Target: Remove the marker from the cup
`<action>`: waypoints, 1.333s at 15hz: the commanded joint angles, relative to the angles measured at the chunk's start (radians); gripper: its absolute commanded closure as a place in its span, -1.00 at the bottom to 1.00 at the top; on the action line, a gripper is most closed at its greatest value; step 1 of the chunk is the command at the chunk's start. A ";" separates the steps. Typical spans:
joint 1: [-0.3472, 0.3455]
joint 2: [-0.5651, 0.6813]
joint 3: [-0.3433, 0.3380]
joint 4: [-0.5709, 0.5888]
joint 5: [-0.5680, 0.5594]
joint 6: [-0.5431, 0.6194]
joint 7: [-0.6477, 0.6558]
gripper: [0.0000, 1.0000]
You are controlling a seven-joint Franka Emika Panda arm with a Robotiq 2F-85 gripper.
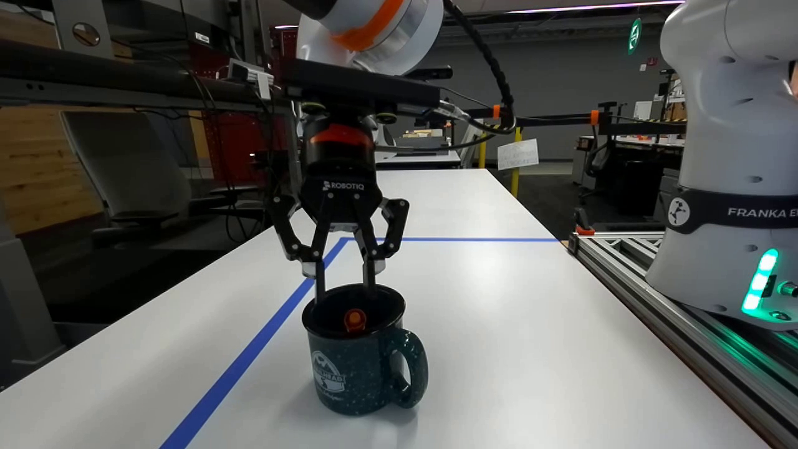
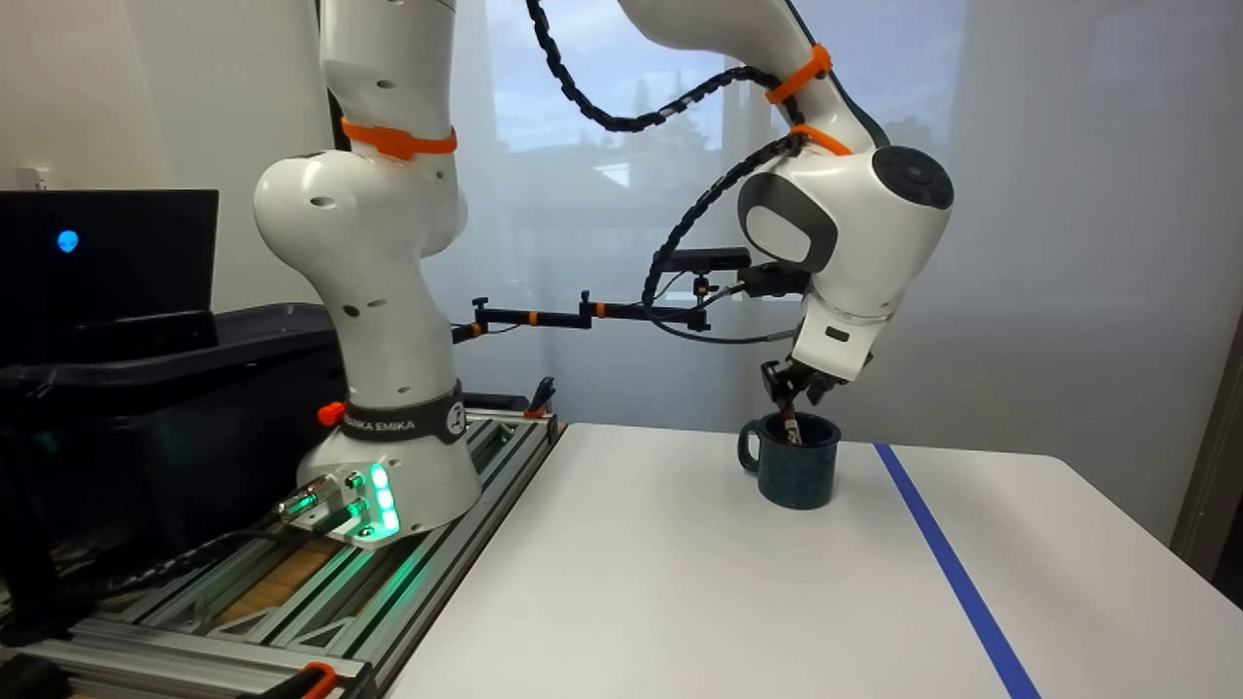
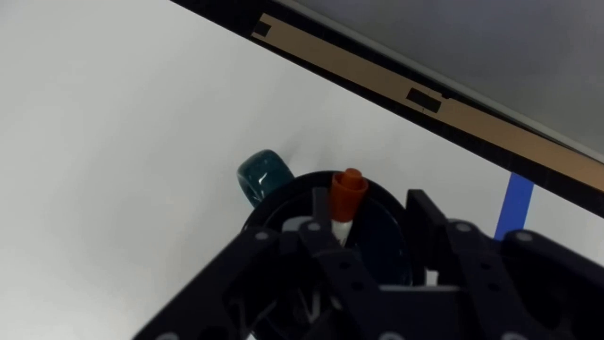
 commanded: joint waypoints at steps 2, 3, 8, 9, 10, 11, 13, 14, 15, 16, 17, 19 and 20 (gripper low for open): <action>0.010 -0.008 0.003 -0.021 0.054 0.015 0.004 0.00; 0.011 -0.005 0.002 -0.019 0.057 0.018 0.002 0.01; 0.011 0.013 0.003 -0.011 0.073 0.018 -0.008 0.17; 0.012 0.018 0.003 -0.009 0.074 0.017 -0.007 0.15; 0.012 0.025 0.004 -0.006 0.073 0.017 -0.007 0.15; 0.013 0.030 0.004 -0.004 0.073 0.015 -0.006 0.14; 0.014 0.041 0.004 0.001 0.073 0.019 -0.010 0.22; 0.014 0.044 0.005 0.001 0.074 0.021 -0.014 0.29; 0.014 0.052 0.006 0.005 0.075 0.023 -0.022 0.66; 0.014 0.057 0.007 0.008 0.076 0.025 -0.029 0.78; 0.014 0.057 0.008 0.007 0.077 0.026 -0.035 0.80; 0.009 0.040 0.011 0.005 0.085 0.007 -0.049 0.99; 0.006 0.010 0.013 -0.007 0.096 -0.005 -0.063 0.90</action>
